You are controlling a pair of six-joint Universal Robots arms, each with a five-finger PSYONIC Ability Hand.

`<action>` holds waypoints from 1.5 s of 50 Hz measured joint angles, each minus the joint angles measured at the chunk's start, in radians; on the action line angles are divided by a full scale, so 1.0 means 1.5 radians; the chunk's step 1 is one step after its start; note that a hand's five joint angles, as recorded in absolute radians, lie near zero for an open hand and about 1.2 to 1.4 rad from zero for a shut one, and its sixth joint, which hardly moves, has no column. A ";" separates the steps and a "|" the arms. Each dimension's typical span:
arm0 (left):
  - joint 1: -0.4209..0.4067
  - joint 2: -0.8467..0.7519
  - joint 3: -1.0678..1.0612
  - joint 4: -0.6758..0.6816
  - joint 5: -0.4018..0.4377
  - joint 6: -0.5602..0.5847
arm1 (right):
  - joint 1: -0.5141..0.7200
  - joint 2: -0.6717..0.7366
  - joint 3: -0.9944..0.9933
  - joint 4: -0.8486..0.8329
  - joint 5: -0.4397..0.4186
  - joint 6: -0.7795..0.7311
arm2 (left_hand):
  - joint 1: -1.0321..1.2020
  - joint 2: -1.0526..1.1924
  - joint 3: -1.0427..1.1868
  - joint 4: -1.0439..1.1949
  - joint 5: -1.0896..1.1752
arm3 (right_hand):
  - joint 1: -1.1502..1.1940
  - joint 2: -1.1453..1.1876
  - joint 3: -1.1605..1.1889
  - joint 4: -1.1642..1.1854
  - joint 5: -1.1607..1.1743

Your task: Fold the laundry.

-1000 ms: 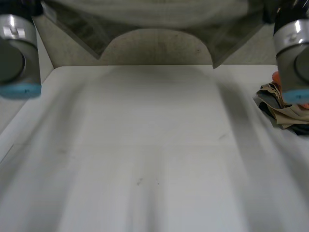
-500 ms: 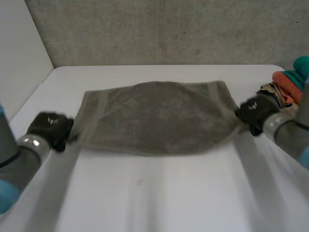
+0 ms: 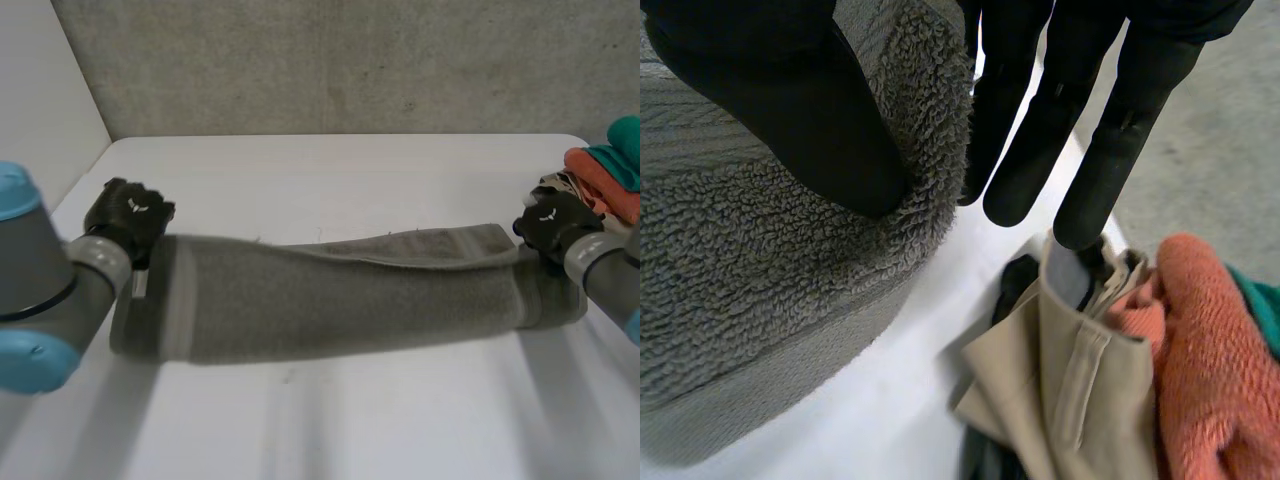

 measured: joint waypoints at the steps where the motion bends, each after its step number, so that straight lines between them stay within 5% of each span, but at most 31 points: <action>1: -0.002 -0.014 0.013 0.006 -0.003 -0.001 | 0.002 0.009 -0.007 -0.010 0.002 0.002 | 0.000 0.000 0.000 0.000 0.000 | 0.000 0.000 0.000 0.000 0.000; 10: -0.025 -0.153 0.149 0.020 -0.103 -0.002 | 0.036 0.134 -0.128 -0.120 0.024 0.008 | 0.000 0.000 0.000 0.000 0.000 | -0.001 -0.001 -0.001 0.000 0.000; 14: -0.031 -0.165 0.165 0.020 -0.132 -0.003 | 0.043 0.173 -0.162 -0.154 0.029 0.009 | 0.000 0.000 0.000 0.000 0.000 | -0.287 -0.309 -0.304 -0.305 -0.301; 15: -0.034 -0.166 0.167 0.021 -0.137 -0.003 | 0.046 0.186 -0.173 -0.163 0.033 0.009 | -0.158 -0.166 -0.162 -0.166 -0.148 | -0.454 -0.479 -0.469 -0.458 -0.462; 18: -0.045 -0.165 0.169 0.023 -0.137 -0.004 | 0.055 0.207 -0.190 -0.173 0.050 0.011 | -0.539 -0.519 -0.509 -0.509 -0.485 | -0.593 -0.632 -0.637 -0.640 -0.619; 21: -0.055 -0.162 0.167 0.027 -0.129 -0.006 | 0.063 0.209 -0.196 -0.173 0.071 0.019 | -0.637 -0.656 -0.649 -0.658 -0.626 | -0.595 -0.639 -0.651 -0.658 -0.625; 29: -0.075 -0.124 0.145 0.042 -0.115 -0.011 | 0.060 0.114 -0.148 -0.117 0.070 0.106 | -0.637 -0.663 -0.657 -0.667 -0.631 | -0.595 -0.639 -0.651 -0.658 -0.625; 37: -0.076 -0.029 0.052 0.043 -0.110 -0.043 | -0.024 -0.012 -0.057 0.045 -0.088 0.171 | -0.637 -0.663 -0.657 -0.667 -0.631 | -0.592 -0.637 -0.647 -0.654 -0.621; 45: -0.073 0.030 -0.030 0.047 -0.080 -0.122 | -0.110 -0.027 -0.004 0.129 -0.176 0.165 | -0.637 -0.663 -0.657 -0.667 -0.631 | -0.505 -0.555 -0.546 -0.552 -0.518; 54: -0.073 0.037 -0.051 0.048 -0.056 -0.170 | -0.126 0.031 0.005 0.108 -0.183 0.151 | -0.637 -0.663 -0.657 -0.667 -0.631 | -0.447 -0.496 -0.494 -0.496 -0.465; 56: -0.074 0.035 -0.051 0.048 -0.056 -0.171 | -0.126 0.047 0.003 0.098 -0.182 0.147 | -0.637 -0.663 -0.657 -0.667 -0.631 | -0.364 -0.404 -0.418 -0.421 -0.393; 59: -0.076 0.033 -0.050 0.048 -0.056 -0.171 | -0.126 0.066 -0.002 0.083 -0.178 0.139 | -0.637 -0.663 -0.657 -0.667 -0.631 | -0.027 -0.056 -0.072 -0.078 -0.052; 61: -0.077 0.033 -0.050 0.048 -0.057 -0.171 | -0.134 0.071 -0.005 0.068 -0.173 0.138 | -0.637 -0.663 -0.657 -0.667 -0.631 | -0.004 0.001 -0.008 -0.010 -0.007; 75: -0.076 0.066 -0.053 0.045 -0.060 -0.169 | -0.236 0.002 0.004 0.045 -0.088 0.096 | -0.637 -0.663 -0.657 -0.667 -0.631 | -0.004 0.001 -0.003 -0.001 -0.007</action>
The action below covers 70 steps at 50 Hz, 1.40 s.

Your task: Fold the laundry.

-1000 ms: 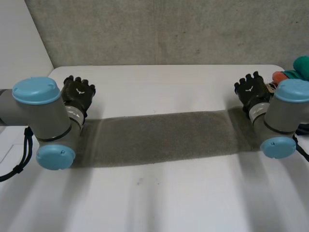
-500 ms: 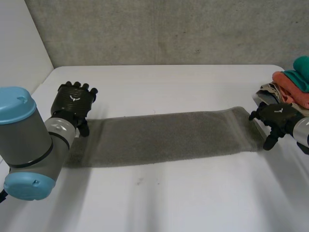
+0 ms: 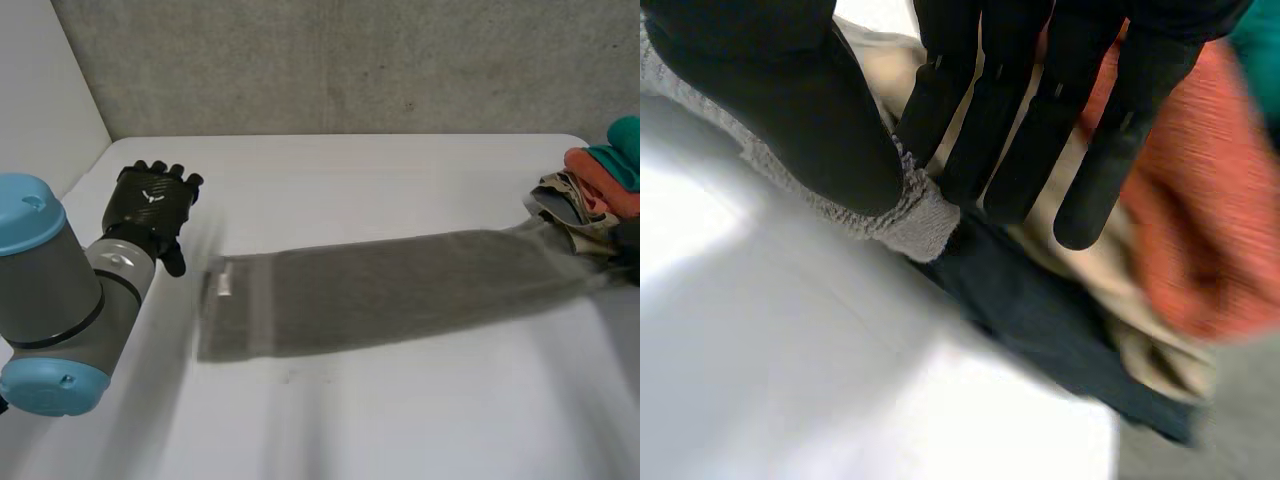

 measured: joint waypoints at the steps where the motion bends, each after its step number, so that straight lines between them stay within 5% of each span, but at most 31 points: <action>1: 0.001 0.004 -0.001 -0.001 0.000 0.000 | -0.004 -0.005 -0.001 0.000 0.010 -0.009 | 0.000 0.000 0.000 0.000 0.000 | 0.000 0.000 0.000 0.000 0.000; 11: 0.006 0.046 -0.014 -0.003 0.000 -0.001 | 0.078 -0.060 -0.022 -0.020 0.033 -0.022 | 0.000 0.000 0.000 0.000 0.000 | 0.000 0.007 0.003 0.001 0.010; 24: 0.013 0.127 -0.027 -0.006 -0.003 -0.036 | 0.529 -0.041 -0.026 -0.181 -0.119 0.087 | 0.000 0.000 0.000 0.000 0.000 | 0.000 0.009 0.003 0.001 0.012; 31: 0.013 0.136 -0.045 -0.006 -0.001 -0.053 | 0.654 0.073 -0.038 -0.220 -0.139 0.072 | 0.000 0.000 0.000 0.000 0.000 | 0.000 0.009 0.003 0.001 0.012; 34: 0.012 0.135 -0.050 -0.005 -0.001 -0.055 | 0.667 0.096 -0.039 -0.221 -0.135 0.071 | 0.000 0.000 0.000 0.000 0.000 | -0.050 -0.076 -0.081 -0.086 -0.061; 39: 0.008 0.130 -0.052 -0.002 0.001 -0.054 | 0.662 0.086 -0.029 -0.199 -0.116 0.085 | 0.000 0.000 0.000 0.000 0.000 | -0.538 -0.581 -0.577 -0.584 -0.562; 44: -0.011 0.120 -0.042 0.002 0.003 -0.054 | 0.606 0.033 -0.005 -0.143 -0.069 0.123 | 0.000 0.000 0.000 0.000 0.000 | -0.591 -0.642 -0.649 -0.657 -0.618; 54: -0.076 0.069 -0.013 0.006 0.003 -0.053 | 0.432 -0.040 0.091 -0.033 -0.012 0.144 | 0.000 0.000 0.000 0.000 0.000 | -0.585 -0.635 -0.640 -0.649 -0.610; 59: -0.081 0.057 -0.011 0.006 0.003 -0.053 | 0.391 -0.025 0.112 -0.031 -0.005 0.100 | 0.000 0.000 0.000 0.000 0.000 | -0.130 -0.152 -0.166 -0.178 -0.153; 62: -0.080 0.055 -0.013 0.006 0.002 -0.053 | 0.380 -0.014 0.107 -0.051 0.017 0.051 | 0.000 0.000 0.000 0.000 0.000 | -0.022 -0.005 -0.011 -0.018 0.003; 70: -0.075 0.071 -0.018 0.004 -0.002 -0.053 | 0.458 -0.027 0.059 -0.169 0.079 -0.031 | 0.000 0.000 0.000 0.000 0.000 | -0.022 -0.005 0.000 0.000 0.019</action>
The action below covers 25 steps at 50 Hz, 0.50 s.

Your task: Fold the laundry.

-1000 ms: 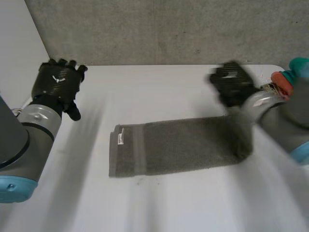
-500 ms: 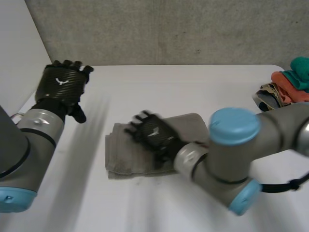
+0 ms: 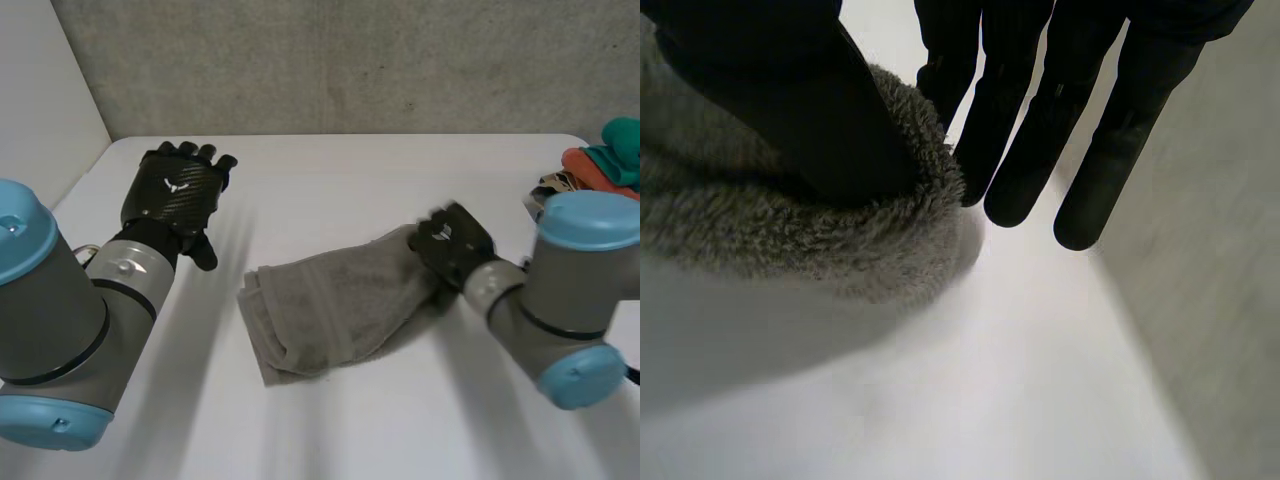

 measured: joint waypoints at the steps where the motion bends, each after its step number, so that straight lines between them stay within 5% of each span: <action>1: 0.001 0.003 0.000 0.000 -0.001 0.000 | 0.017 -0.002 -0.005 -0.011 -0.001 -0.002 | 0.000 0.000 0.000 0.000 0.000 | 0.000 0.000 0.000 0.000 0.000; 9: 0.022 0.031 -0.006 -0.005 -0.003 0.000 | 0.205 0.040 -0.029 -0.098 -0.089 -0.005 | 0.000 0.000 0.000 0.000 0.000 | -0.001 0.000 0.000 0.000 0.003; 13: 0.032 0.037 -0.011 -0.007 -0.004 -0.002 | 0.246 0.076 -0.028 -0.096 -0.111 0.009 | 0.000 0.000 0.000 0.000 0.000 | -0.435 -0.476 -0.467 -0.469 -0.477; 18: 0.033 0.038 -0.009 -0.006 -0.004 -0.019 | 0.236 0.066 -0.021 -0.075 -0.105 0.081 | 0.000 0.000 0.000 0.000 0.000 | -0.570 -0.635 -0.648 -0.654 -0.637; 25: 0.020 0.029 0.029 -0.010 -0.003 -0.104 | 0.113 -0.063 0.009 -0.055 -0.112 0.379 | 0.002 0.000 0.000 0.000 0.000 | -0.570 -0.635 -0.649 -0.657 -0.637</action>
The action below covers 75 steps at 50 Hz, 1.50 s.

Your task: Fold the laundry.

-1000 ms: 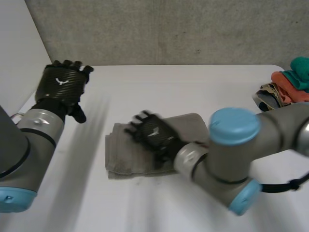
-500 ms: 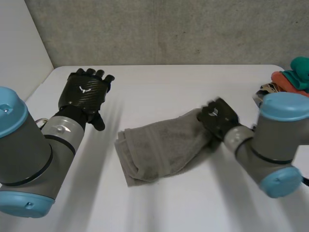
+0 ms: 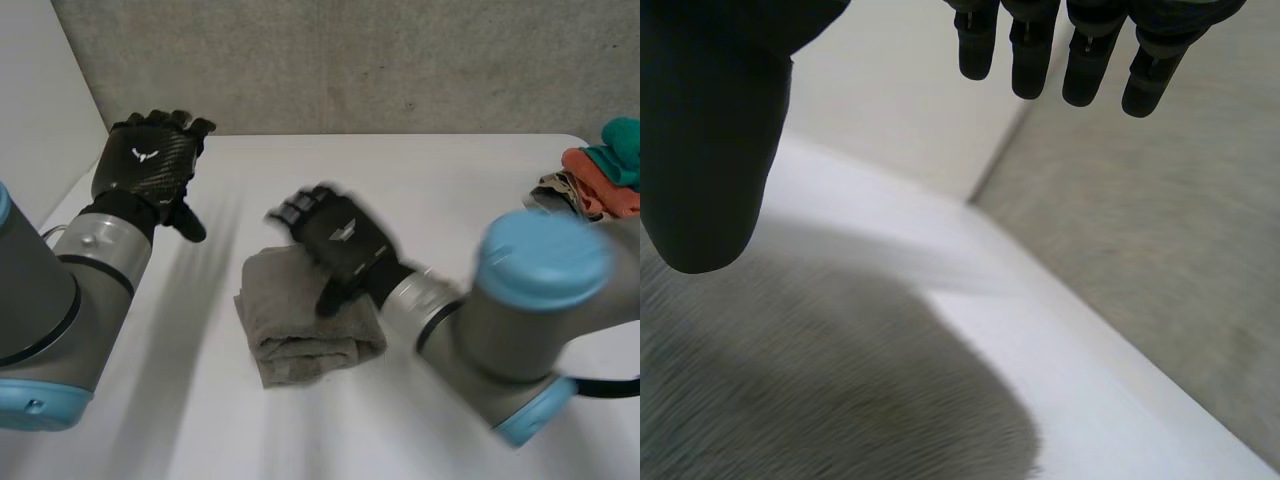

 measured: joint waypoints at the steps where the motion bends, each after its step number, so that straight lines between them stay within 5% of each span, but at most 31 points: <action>1: -0.008 -0.007 0.012 -0.002 0.001 -0.015 | -0.024 -0.021 0.003 0.005 -0.005 0.057 | 0.000 0.000 0.000 0.000 0.000 | 0.000 0.000 0.000 0.000 0.000; 5: -0.053 -0.056 0.059 -0.015 0.002 -0.049 | -0.081 -0.050 0.001 0.036 -0.016 0.157 | 0.000 0.000 0.000 0.000 0.000 | 0.000 0.000 0.000 0.000 0.000; 12: -0.133 -0.202 0.157 -0.054 -0.009 -0.064 | -0.123 0.013 -0.063 0.132 -0.023 0.167 | 0.000 0.000 0.000 0.002 0.000 | 0.000 0.000 0.000 0.000 0.000; 18: -0.157 -0.306 0.195 -0.100 -0.076 -0.063 | -0.121 0.122 -0.165 0.227 -0.042 0.137 | 0.000 -0.002 -0.003 -0.002 0.000 | 0.000 0.000 0.000 0.000 0.000; 28: -0.164 -0.331 0.161 -0.146 -0.147 -0.056 | -0.107 0.250 -0.266 0.293 -0.091 0.099 | 0.000 -0.002 -0.003 -0.001 0.000 | 0.000 0.000 0.000 0.000 0.000; 42: -0.148 -0.284 0.162 -0.197 -0.133 -0.056 | -0.082 0.229 -0.267 0.327 0.038 -0.078 | 0.000 -0.002 -0.003 -0.001 0.000 | 0.000 0.000 0.000 0.000 0.000; 47: -0.134 -0.223 0.189 -0.194 -0.079 -0.055 | -0.069 0.171 -0.233 0.298 0.064 -0.118 | 0.000 -0.002 -0.003 -0.001 0.000 | 0.000 0.000 0.000 0.000 0.000; 52: -0.114 -0.146 0.207 -0.192 0.068 -0.055 | -0.044 0.108 -0.145 0.211 0.069 -0.133 | 0.000 -0.001 -0.003 -0.001 0.000 | 0.000 0.000 0.000 0.000 0.000; 58: -0.082 -0.075 0.208 -0.200 0.311 -0.059 | 0.004 0.066 0.010 0.084 0.061 -0.135 | 0.000 -0.001 -0.001 -0.001 0.001 | 0.000 0.000 0.000 0.000 0.000; 62: -0.071 -0.061 0.199 -0.211 0.396 -0.061 | 0.034 0.065 0.095 -0.001 0.057 -0.147 | 0.000 -0.001 -0.001 -0.001 0.001 | 0.000 0.000 0.000 0.000 0.000; 75: -0.067 -0.069 0.172 -0.220 0.368 -0.061 | 0.062 0.132 0.130 -0.159 0.066 -0.213 | 0.000 -0.001 -0.001 -0.001 0.000 | 0.000 0.001 0.001 0.001 0.000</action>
